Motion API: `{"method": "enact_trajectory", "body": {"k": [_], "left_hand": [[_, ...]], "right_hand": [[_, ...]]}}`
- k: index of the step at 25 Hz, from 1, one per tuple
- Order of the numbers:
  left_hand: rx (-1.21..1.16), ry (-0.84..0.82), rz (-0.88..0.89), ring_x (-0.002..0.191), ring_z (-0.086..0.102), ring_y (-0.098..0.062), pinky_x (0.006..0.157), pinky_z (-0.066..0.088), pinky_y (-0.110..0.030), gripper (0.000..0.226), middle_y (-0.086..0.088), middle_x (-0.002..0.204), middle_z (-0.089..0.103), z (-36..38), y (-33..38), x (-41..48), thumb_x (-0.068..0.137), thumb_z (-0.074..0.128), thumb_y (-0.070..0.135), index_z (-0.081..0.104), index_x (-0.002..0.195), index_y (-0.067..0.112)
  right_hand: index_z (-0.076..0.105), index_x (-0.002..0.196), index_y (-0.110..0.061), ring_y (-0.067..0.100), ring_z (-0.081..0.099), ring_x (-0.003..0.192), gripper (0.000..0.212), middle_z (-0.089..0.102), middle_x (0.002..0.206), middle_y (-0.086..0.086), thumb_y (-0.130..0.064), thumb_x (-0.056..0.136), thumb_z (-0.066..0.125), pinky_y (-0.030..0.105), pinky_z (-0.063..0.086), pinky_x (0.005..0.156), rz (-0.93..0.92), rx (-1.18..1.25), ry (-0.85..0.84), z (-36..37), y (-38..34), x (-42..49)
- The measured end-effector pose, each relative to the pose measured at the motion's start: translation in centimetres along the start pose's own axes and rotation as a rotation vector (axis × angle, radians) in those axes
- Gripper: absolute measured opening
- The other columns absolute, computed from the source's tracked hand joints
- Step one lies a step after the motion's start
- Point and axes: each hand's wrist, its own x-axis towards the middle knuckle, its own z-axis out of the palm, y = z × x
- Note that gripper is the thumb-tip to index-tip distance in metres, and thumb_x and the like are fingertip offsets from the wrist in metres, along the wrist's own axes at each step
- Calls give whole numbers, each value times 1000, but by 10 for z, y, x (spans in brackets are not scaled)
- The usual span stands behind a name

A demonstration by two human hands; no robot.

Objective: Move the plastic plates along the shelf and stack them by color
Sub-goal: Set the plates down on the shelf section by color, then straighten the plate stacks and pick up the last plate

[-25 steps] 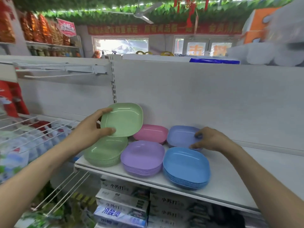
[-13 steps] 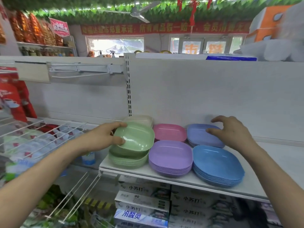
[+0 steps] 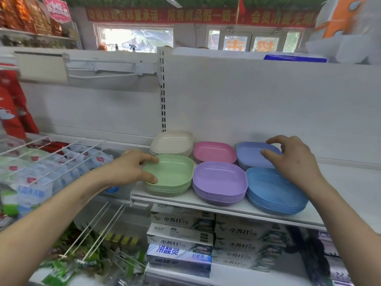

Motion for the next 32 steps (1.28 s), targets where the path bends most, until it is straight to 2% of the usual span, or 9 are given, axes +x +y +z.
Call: {"method": "enact_trajectory", "body": {"k": [3, 5, 9, 13, 16, 19, 25, 28, 32], "left_hand": [[24, 178, 61, 120, 40, -18, 97, 35, -34, 52, 9, 111, 45, 6, 27, 3, 82, 81, 41, 60, 129, 45], [-26, 311, 147, 114, 40, -18, 97, 36, -34, 43, 11, 107, 47, 17, 60, 9, 84, 75, 45, 61, 124, 44], [-41, 333, 373, 101, 45, -15, 96, 40, -34, 60, 16, 103, 54, 64, 164, 32, 75, 56, 58, 57, 132, 40], [-80, 273, 554, 95, 50, -5, 89, 39, -24, 57, 13, 102, 58, 139, 286, 56, 86, 60, 48, 54, 140, 30], [-131, 185, 633, 96, 54, -5, 87, 43, -26, 49, 16, 102, 59, 201, 374, 67, 95, 67, 41, 50, 141, 37], [-184, 103, 717, 95, 58, -3, 80, 43, -25, 45, 17, 103, 60, 263, 462, 73, 96, 64, 42, 45, 137, 47], [-227, -85, 815, 94, 60, -2, 79, 45, -26, 42, 16, 102, 63, 378, 626, 78, 98, 62, 44, 44, 135, 50], [-219, -166, 812, 91, 61, -3, 82, 50, -29, 41, 16, 102, 63, 420, 695, 89, 98, 61, 46, 47, 135, 48], [-169, -217, 822, 90, 60, -3, 83, 48, -28, 43, 15, 102, 62, 464, 770, 114, 97, 60, 51, 48, 138, 42]], "right_hand": [[66, 121, -34, 23, 56, 91, 33, 53, 100, 2, -44, 90, 66, 35, 40, 75, 14, -4, 9, -10, 24, -3], [65, 124, -34, 24, 58, 94, 36, 53, 102, 0, -47, 91, 66, 35, 41, 76, 30, -20, 8, -24, 46, -7], [62, 128, -35, 18, 59, 92, 39, 54, 99, -7, -50, 92, 65, 37, 46, 76, 45, -58, -4, -75, 111, -19], [56, 135, -38, 11, 57, 89, 45, 54, 100, -12, -54, 94, 61, 39, 51, 82, 53, -109, -22, -145, 202, -41], [55, 136, -39, 10, 57, 89, 46, 55, 104, -14, -54, 93, 62, 39, 52, 85, 102, -148, -6, -200, 279, -62], [57, 135, -37, 9, 57, 86, 46, 57, 105, -14, -52, 92, 64, 39, 52, 85, 171, -200, 42, -259, 359, -90], [57, 137, -32, 10, 60, 84, 45, 57, 107, -12, -48, 95, 64, 39, 53, 82, 360, -246, 115, -372, 498, -154], [57, 137, -32, 5, 62, 83, 43, 57, 108, -12, -46, 96, 62, 37, 56, 81, 441, -194, 167, -406, 547, -176], [56, 139, -33, 4, 59, 86, 42, 58, 105, -14, -44, 98, 62, 33, 55, 80, 504, -199, 185, -430, 608, -192]]}}
